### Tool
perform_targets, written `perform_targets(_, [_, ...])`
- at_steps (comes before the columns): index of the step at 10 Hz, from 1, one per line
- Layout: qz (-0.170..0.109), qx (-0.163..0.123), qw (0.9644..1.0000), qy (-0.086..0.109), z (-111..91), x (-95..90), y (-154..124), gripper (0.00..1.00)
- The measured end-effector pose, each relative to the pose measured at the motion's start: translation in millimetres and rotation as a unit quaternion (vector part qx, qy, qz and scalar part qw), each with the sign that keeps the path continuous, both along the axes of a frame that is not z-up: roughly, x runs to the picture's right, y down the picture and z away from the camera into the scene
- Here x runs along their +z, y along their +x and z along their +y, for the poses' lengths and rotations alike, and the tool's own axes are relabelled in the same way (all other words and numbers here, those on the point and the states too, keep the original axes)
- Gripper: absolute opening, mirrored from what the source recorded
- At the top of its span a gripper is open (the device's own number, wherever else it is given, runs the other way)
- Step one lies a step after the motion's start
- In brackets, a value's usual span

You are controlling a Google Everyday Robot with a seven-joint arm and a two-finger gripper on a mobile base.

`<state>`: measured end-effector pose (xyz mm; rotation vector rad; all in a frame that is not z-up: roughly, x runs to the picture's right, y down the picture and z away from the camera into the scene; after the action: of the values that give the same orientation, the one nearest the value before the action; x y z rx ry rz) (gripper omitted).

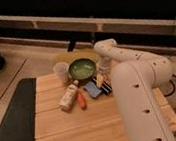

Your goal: Place the eraser on the white sponge

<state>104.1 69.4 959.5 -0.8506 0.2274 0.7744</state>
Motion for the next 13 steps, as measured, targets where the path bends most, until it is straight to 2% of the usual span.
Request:
perform_targets(5, [-0.005, -0.006, 0.9999, 0.008, 0.1, 0.5, -1.5, 0.04])
perform_targets(6, [-0.006, -0.006, 0.9999, 0.01, -0.5, 0.3, -2.3, 0.0])
perform_targets(8, [-0.009, -0.002, 0.9998, 0.019, -7.1, -3.1, -4.6, 0.0])
perform_targets(11, [-0.02, 0.009, 0.9994, 0.028, -22.7, -25.8, -17.8, 0.0])
perform_targets(13, [-0.038, 0.02, 0.9987, 0.028, -28.8, -48.1, -34.1, 0.0])
